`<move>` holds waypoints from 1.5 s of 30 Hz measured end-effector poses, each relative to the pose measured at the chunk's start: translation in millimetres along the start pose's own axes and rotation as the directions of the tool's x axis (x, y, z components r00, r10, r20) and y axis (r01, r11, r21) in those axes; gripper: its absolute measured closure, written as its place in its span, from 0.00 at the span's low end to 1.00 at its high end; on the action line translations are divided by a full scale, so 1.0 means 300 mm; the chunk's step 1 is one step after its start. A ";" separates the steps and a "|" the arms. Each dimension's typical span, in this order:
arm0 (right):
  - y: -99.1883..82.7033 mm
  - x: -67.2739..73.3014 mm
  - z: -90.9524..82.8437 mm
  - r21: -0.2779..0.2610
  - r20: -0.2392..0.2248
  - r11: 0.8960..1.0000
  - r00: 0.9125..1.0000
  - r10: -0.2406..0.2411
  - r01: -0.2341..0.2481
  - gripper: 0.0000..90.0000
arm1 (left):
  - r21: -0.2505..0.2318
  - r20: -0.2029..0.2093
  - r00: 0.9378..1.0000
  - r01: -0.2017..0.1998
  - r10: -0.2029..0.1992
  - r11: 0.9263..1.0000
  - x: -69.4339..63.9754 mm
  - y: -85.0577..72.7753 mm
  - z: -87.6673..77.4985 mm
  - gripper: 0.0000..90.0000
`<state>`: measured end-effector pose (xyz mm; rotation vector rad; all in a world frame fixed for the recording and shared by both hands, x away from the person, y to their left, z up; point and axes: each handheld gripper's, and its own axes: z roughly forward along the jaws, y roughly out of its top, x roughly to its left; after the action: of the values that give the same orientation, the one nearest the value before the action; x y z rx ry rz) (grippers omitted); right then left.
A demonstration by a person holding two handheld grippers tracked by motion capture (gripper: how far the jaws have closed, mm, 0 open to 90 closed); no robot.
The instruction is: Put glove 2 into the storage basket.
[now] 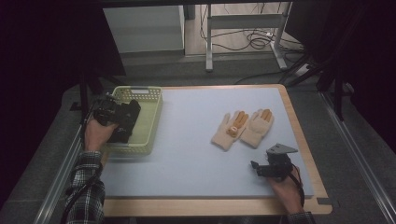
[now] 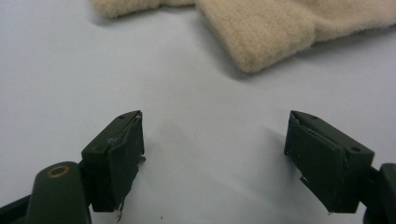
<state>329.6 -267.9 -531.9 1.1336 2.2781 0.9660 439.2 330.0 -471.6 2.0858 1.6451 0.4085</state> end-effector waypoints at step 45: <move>0.000 0.001 0.000 0.000 0.001 1.000 1.000 0.000 0.000 0.22 | -0.341 0.191 0.909 -0.293 0.371 0.893 -0.520 -0.132 -0.167 0.00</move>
<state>329.4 -267.8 -531.8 1.1337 2.2778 0.9649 343.3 194.5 -442.4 2.0804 1.0049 0.4535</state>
